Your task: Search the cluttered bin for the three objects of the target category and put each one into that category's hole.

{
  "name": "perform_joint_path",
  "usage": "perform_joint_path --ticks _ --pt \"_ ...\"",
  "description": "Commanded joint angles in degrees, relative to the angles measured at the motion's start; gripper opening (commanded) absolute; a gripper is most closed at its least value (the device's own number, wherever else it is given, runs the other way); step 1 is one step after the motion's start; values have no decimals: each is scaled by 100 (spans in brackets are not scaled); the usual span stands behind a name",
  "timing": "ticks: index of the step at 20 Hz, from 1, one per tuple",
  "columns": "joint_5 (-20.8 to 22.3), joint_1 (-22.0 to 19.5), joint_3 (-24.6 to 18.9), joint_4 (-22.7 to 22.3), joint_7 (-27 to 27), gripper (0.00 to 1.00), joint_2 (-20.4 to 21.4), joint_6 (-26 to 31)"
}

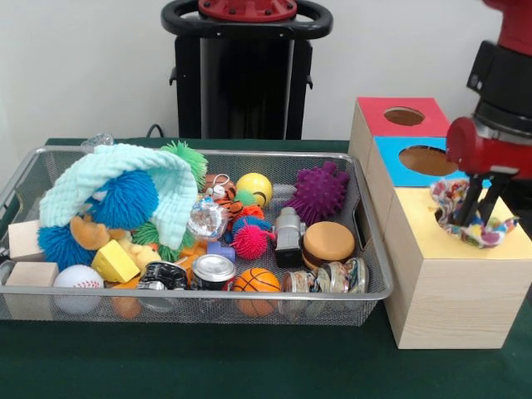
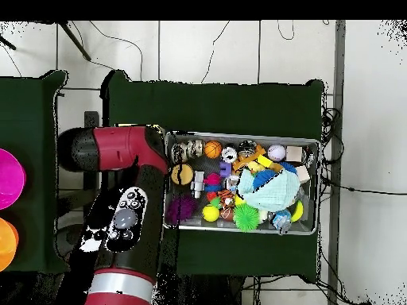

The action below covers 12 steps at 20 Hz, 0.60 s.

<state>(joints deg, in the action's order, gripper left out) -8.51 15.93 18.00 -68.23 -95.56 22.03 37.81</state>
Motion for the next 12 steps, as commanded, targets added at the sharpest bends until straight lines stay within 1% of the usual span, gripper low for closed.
perform_joint_path --ticks 1,10,12 --pt "188 -445 -738 -606 -597 0 -406 -807" --pt "508 -804 -996 -686 -151 0 -464 -1226" --pt "579 -916 -1095 -691 88 0 -475 -1042"
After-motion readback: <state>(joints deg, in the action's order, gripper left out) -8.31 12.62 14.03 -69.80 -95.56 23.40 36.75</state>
